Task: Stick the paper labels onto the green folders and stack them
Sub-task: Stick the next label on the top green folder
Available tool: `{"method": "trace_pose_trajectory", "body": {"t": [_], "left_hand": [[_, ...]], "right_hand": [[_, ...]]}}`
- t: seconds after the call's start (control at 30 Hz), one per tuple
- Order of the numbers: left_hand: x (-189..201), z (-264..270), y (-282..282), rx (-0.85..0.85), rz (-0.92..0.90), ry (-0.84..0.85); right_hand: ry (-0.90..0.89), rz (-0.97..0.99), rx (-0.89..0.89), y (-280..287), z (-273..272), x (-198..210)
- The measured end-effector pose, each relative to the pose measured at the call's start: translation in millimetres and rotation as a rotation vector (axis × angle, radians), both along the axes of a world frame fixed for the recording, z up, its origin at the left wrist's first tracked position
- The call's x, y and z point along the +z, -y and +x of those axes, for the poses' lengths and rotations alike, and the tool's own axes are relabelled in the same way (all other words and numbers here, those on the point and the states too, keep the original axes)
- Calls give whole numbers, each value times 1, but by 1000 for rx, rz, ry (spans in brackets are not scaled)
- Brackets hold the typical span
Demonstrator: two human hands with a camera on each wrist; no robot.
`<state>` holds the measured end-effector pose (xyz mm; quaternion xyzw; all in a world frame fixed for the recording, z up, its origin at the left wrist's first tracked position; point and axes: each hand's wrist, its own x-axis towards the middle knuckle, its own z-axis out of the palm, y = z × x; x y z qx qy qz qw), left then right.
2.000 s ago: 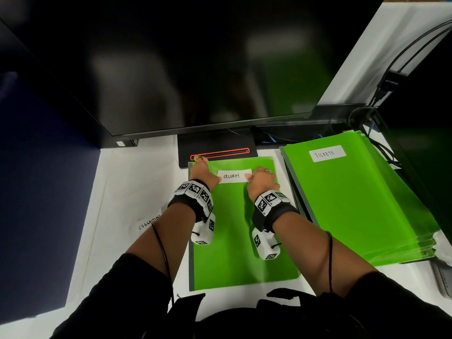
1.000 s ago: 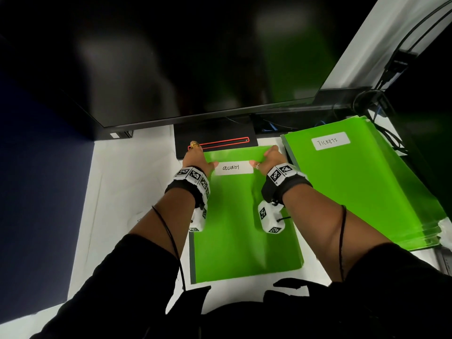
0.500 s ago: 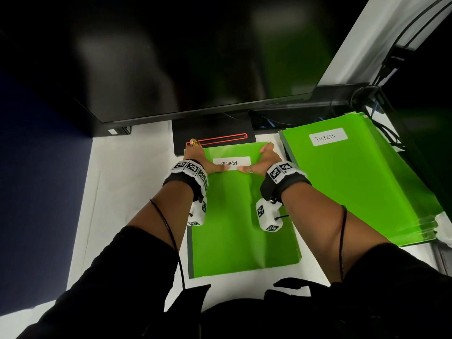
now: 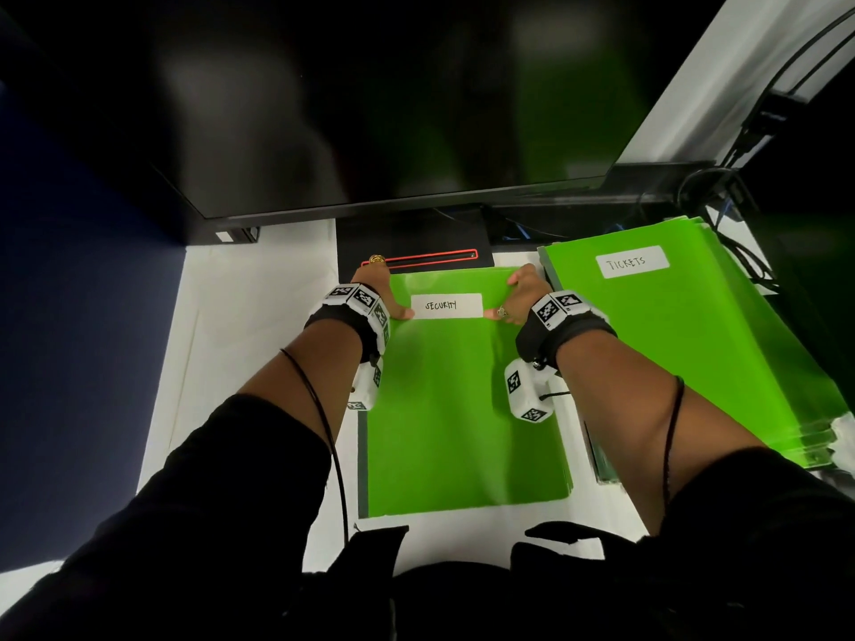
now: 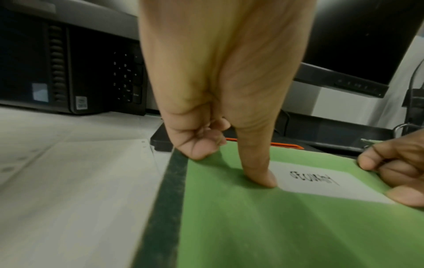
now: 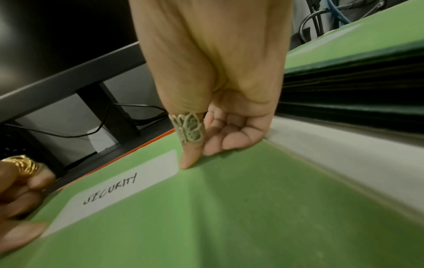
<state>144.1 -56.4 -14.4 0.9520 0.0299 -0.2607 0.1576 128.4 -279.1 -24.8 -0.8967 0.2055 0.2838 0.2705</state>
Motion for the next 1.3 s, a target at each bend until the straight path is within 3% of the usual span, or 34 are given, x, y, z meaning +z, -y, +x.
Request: {"method": "trace_pose_trajectory", "body": {"t": [0.13,0.3,0.4,0.7,0.9,1.07,1.17,1.3], "left_hand": [[2,2,1,-15,19,-25],[2,-5,18,169,-8,22],[-2,-8,25,141,80,95],[0,-3,23,41,119,50],[4,2,14,-11,129,-32],[5,-2,19,-76,240,-114],[2,-4,26,7,223,-163],[-6,-9,29,73,213,-75]], "right_hand": [[-12,54,-90,-5,2,-1],[17,-52,-90,-18,4,-3],[22,-78,-101,-20,1,1],[20,-62,-94,-13,9,-9],[-12,-35,-57,-9,11,-9],[44,-22,-18,-5,-1,-4],[115,35,-10,-7,-15,-3],[110,40,18,-18,-16,-4]]}}
